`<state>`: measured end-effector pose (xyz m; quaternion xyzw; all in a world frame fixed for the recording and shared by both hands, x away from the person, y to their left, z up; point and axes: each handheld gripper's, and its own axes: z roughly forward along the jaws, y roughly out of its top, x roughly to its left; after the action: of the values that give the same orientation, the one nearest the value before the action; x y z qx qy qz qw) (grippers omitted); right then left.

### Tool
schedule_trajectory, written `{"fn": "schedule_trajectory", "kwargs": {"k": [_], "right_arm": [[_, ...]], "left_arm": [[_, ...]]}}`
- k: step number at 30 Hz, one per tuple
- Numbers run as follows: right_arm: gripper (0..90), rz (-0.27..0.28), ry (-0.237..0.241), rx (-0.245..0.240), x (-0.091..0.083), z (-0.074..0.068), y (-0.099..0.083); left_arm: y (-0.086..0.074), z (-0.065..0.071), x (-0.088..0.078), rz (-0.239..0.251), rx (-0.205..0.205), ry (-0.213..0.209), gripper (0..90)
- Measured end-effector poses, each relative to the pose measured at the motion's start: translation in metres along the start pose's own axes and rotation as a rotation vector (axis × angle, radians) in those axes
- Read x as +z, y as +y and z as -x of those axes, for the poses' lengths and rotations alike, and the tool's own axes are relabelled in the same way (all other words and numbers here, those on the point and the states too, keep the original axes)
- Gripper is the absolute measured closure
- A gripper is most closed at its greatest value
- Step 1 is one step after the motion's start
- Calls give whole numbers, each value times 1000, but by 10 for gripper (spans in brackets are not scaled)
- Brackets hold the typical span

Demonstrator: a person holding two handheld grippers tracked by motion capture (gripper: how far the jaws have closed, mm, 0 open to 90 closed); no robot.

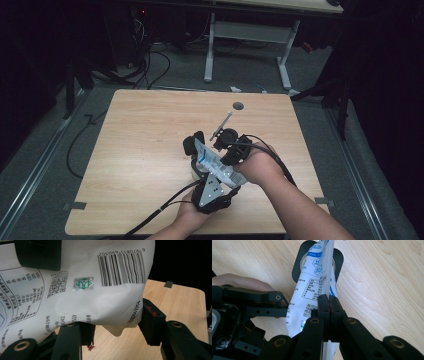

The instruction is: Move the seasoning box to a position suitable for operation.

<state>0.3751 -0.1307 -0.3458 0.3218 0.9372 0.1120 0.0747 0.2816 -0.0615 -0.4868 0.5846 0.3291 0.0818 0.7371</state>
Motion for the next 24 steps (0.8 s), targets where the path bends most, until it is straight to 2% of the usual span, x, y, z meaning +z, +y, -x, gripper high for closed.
{"fn": "schedule_trajectory", "kwargs": {"k": [24], "right_arm": [[900, -9, -12, -14, 0, -3, 9]], "left_arm": [[4, -2, -1, 16, -4, 11, 524]]}}
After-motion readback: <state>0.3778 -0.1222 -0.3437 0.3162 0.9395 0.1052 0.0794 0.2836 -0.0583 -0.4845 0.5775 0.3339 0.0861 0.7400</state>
